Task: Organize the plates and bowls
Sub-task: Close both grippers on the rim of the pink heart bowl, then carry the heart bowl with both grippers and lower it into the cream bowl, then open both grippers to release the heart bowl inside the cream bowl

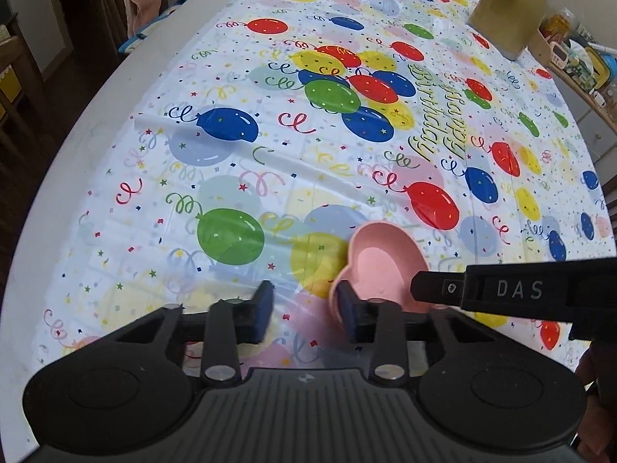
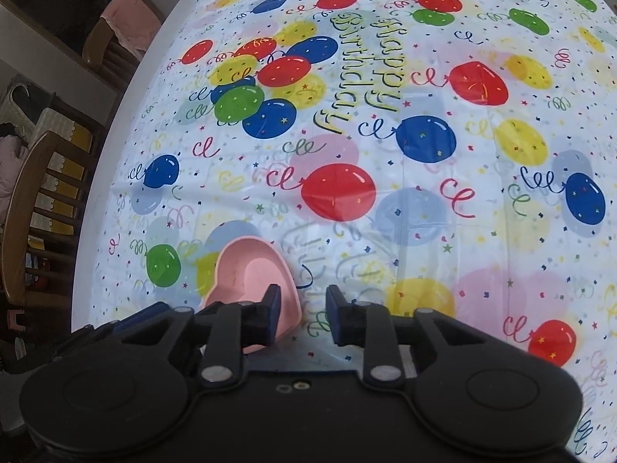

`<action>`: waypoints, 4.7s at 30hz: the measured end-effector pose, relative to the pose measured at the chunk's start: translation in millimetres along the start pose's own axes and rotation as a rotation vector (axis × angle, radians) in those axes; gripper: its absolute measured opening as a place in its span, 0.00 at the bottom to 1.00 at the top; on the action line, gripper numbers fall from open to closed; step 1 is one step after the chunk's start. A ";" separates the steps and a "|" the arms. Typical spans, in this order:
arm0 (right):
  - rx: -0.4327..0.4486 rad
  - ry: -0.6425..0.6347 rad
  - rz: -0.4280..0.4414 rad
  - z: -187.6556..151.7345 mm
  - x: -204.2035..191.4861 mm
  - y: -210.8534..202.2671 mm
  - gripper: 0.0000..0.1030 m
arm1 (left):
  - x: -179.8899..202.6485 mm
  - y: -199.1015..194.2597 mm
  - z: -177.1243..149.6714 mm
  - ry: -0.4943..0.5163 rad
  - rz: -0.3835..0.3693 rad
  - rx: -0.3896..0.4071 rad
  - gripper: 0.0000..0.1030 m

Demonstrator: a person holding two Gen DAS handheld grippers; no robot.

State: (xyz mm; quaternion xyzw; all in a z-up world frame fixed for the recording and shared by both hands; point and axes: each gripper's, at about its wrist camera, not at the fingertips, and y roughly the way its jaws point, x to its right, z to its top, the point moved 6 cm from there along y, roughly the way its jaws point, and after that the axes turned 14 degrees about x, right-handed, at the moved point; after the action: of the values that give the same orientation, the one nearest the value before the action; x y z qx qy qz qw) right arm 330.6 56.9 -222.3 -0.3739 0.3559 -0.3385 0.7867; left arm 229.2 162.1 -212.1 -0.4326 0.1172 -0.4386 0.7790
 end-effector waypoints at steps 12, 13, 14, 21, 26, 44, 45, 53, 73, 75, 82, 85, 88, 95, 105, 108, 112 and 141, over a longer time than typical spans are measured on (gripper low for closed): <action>0.012 -0.014 0.005 -6.2 -6.2 -6.8 0.01 | 9.1 -8.3 -4.5 -0.009 -0.061 -0.012 0.08; 0.012 -0.016 0.003 -6.9 -6.4 -8.4 0.01 | 10.3 -10.5 -4.7 -0.005 -0.063 -0.012 0.07; 0.013 -0.020 -0.001 -7.5 -6.8 -10.3 0.01 | 11.6 -13.0 -4.8 0.000 -0.063 -0.012 0.07; 0.026 -0.023 0.001 -10.6 -9.4 -34.2 0.01 | 22.3 -39.5 -4.6 0.021 -0.088 -0.016 0.07; 0.053 -0.020 -0.007 -15.8 -11.4 -62.7 0.01 | 34.3 -63.7 -6.0 0.059 -0.116 -0.010 0.07; 0.210 0.058 -0.076 -57.0 -5.3 -180.5 0.01 | 79.0 -162.3 -28.4 0.224 -0.258 0.041 0.07; 0.218 0.066 -0.082 -60.0 -4.1 -186.7 0.01 | 82.5 -167.8 -30.6 0.234 -0.268 0.041 0.07; 0.274 0.113 -0.113 -83.5 14.0 -235.8 0.02 | 117.7 -199.7 -49.5 0.299 -0.326 0.045 0.07; 0.260 0.179 -0.101 -146.8 118.9 -303.2 0.02 | 212.3 -232.3 -142.5 0.348 -0.338 -0.021 0.07; 0.244 0.181 -0.097 -156.0 127.2 -302.8 0.02 | 215.3 -231.1 -154.2 0.350 -0.324 -0.034 0.07; 0.185 0.180 -0.085 -185.1 144.7 -292.0 0.02 | 219.1 -220.9 -184.9 0.353 -0.273 -0.071 0.07; 0.170 0.178 -0.083 -193.0 148.6 -285.8 0.02 | 219.6 -215.0 -192.7 0.356 -0.258 -0.074 0.07; 0.163 0.176 -0.083 -197.2 152.4 -279.0 0.02 | 219.6 -208.3 -198.7 0.366 -0.240 -0.077 0.07; 0.133 0.183 -0.079 -202.6 158.1 -261.3 0.02 | 216.5 -196.6 -205.7 0.374 -0.215 -0.085 0.07; 0.118 0.158 -0.088 -202.4 154.6 -254.3 0.09 | 217.0 -190.2 -206.7 0.374 -0.220 -0.105 0.07; 0.121 0.152 -0.098 -201.4 154.9 -254.6 0.12 | 217.0 -189.4 -206.8 0.374 -0.224 -0.108 0.07; 0.122 0.151 -0.093 -199.9 154.5 -256.4 0.17 | 216.7 -191.0 -206.4 0.377 -0.224 -0.103 0.07; 0.255 0.120 -0.040 -186.9 149.8 -319.5 0.68 | 200.5 -242.0 -178.1 0.348 -0.283 0.021 0.13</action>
State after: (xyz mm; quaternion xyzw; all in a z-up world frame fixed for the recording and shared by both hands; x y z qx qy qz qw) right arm 171.0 -284.6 -90.6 -0.2570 0.3491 -0.4184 0.7982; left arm 106.2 -155.3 -91.2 -0.3543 0.1837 -0.6127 0.6822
